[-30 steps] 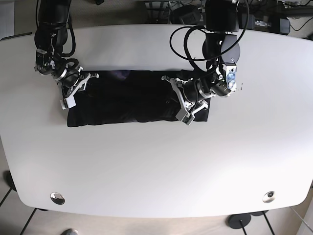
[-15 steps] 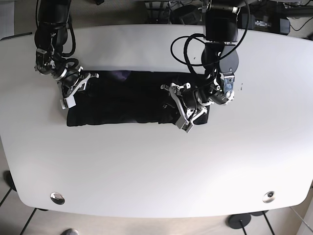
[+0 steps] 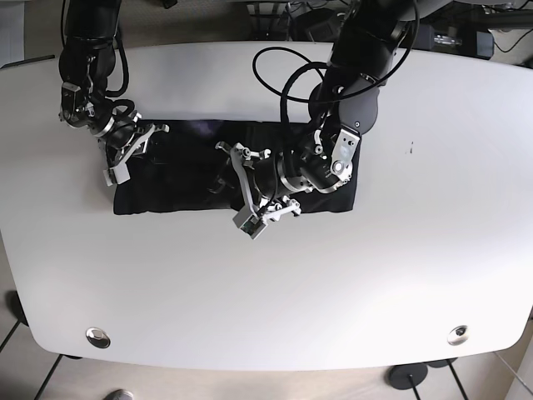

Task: Fold the T-shirt properly
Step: 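Move the left gripper to the strip's middle and grasp it, then fold both ends of the black strip toward the middle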

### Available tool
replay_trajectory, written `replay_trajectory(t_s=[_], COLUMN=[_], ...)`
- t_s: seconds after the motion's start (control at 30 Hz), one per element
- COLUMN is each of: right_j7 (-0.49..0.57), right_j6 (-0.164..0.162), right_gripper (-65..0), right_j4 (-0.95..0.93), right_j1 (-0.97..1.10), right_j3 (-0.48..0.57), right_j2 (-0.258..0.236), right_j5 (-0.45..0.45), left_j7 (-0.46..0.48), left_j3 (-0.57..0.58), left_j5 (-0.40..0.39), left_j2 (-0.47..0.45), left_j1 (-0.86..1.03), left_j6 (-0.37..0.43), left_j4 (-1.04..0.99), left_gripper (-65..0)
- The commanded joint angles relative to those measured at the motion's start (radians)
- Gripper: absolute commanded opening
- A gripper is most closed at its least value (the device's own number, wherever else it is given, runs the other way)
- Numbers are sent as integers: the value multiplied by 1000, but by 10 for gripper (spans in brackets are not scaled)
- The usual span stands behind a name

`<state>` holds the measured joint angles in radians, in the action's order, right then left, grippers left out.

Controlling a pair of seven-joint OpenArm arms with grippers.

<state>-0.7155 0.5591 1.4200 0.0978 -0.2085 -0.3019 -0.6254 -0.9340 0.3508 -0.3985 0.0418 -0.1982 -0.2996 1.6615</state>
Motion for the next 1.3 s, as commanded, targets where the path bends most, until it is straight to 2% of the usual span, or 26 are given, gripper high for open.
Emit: replay_trajectory(t_s=[0.03, 0.13, 0.17, 0.23, 0.27, 0.3, 0.43, 0.5, 0.57, 0.6, 0.73, 0.87, 0.97, 1.03, 1.07, 1.1, 1.17, 1.2, 1.23, 1.3], right_j7=[13, 12, 7, -60, -103, -125, -172, -180, -180, -180, -180, -180, -175, -175, -175, -175, -175, -175, -175, -175], right_j6=[6, 5, 5, 5, 2, -3, -3, -3, -1, 3, 3, 3, -1, 2, 3, 5, 5, 5, 5, 5], right_gripper=[-614, -609, -609, -585, -514, -420, -109, -35, -36, -36, -36, -36, -52, -149, -265, -354, -626, -634, -615, -633], right_j4=[81, 180, 204, 238, 238, 233, 129, 14, -92, -141, -199, -193, -195, -195, -193, -193, -192, -187, -153, -20], right_j1=[-7, -5, -5, -11, -14, -14, -39, -50, -66, -66, -62, -48, -63, -69, -82, -97, -106, -106, -106, -80], right_j3=[-6, -7, -7, -41, -98, -167, -311, -360, -401, -403, -401, -331, -296, -296, -296, -296, -294, -292, -297, -297], right_j2=[-13, -13, -18, -39, -43, -33, -35, -38, -41, -58, -58, -7, 50, 80, 94, 102, 106, 103, 103, 105], right_j5=[-14, -47, -77, -170, -235, -290, -379, -380, -379, -379, -374, -314, -267, -222, -189, -167, -133, -135, -135, -130], left_j7=[22, 22, 22, 22, 22, 22, 22, 40, 86, 108, 115, 114, 112, 112, 112, 112, 112, 112, 112, 114], left_j3=[-66, -172, -201, -247, -279, -313, -424, -450, -450, -450, -453, -454, -454, -454, -454, -453, -451, -451, -451, -451], left_j5=[-12, -15, -15, -15, -9, -9, -9, -7, -7, -7, -7, -14, -14, -15, -15, -15, -15, -15, -15, -15], left_j2=[-20, -50, -69, -99, -112, -116, -116, -122, -151, -155, -155, -155, -155, -153, -151, -150, -148, -148, -148, -147], left_j1=[-2, 27, 38, 53, 58, 59, 59, 55, 56, 55, 56, 58, 58, 59, 59, 59, 59, 61, 69, 78], left_j6=[1, 0, -14, -143, -212, -246, -289, -336, -339, -339, -339, -341, -341, -341, -341, -341, -339, -339, -339, -338], left_j4=[49, 52, 47, 7, -21, -53, -172, -234, -283, -317, -352, -350, -350, -350, -350, -350, -357, -357, -357, -360], left_gripper=[-332, -339, -374, -526, -603, -631, -633, -633, -633, -631, -631, -631, -631, -631, -631, -631, -631, -631, -629, -629])
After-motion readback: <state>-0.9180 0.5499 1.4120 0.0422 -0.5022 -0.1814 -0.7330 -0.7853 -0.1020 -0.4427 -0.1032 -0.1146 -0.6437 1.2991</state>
